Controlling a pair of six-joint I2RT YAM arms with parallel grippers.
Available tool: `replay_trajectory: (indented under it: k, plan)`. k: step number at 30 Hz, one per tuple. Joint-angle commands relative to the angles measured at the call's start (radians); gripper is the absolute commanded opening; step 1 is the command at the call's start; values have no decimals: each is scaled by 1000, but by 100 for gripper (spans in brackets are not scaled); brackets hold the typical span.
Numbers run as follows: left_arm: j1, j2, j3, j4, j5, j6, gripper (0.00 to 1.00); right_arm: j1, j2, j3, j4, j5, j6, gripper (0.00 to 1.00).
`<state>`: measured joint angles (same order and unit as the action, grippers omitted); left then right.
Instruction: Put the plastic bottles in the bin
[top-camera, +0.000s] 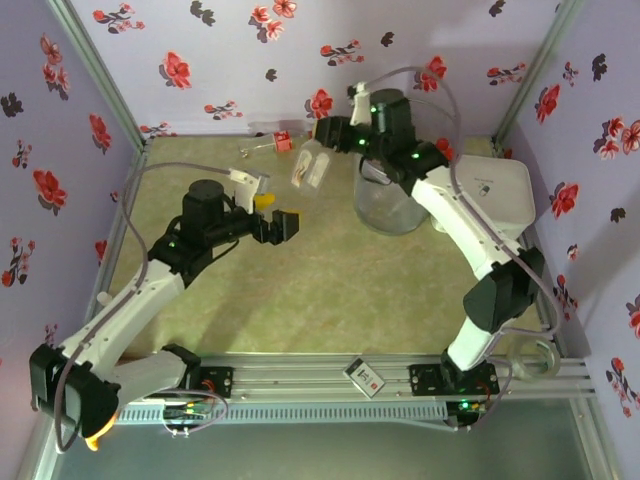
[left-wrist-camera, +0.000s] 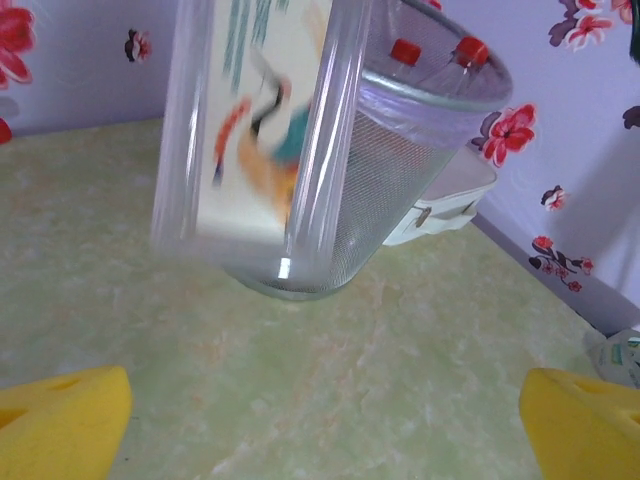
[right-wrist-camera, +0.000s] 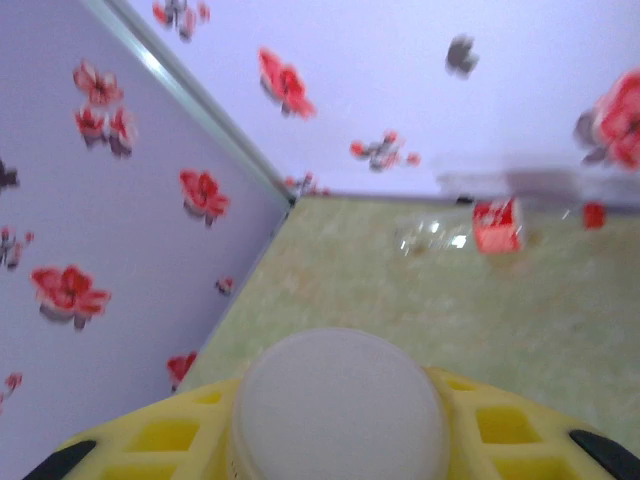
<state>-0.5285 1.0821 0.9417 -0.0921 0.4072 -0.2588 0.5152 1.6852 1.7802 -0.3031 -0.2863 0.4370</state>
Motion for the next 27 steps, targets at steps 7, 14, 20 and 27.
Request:
replay_trajectory:
  k: [7,14,20,27]
  plan:
    - [13,-18,-4,-46,-51,25,100,-194,-205,19,52,208,-114,26]
    - [21,37,5,-37,-62,5,100,-372,-238,-67,132,315,-115,26]
    - [24,45,6,-40,-74,-5,100,-459,-143,-45,179,291,-63,26]
    - [27,44,2,-55,-81,-10,100,-463,-17,-13,180,294,-70,26]
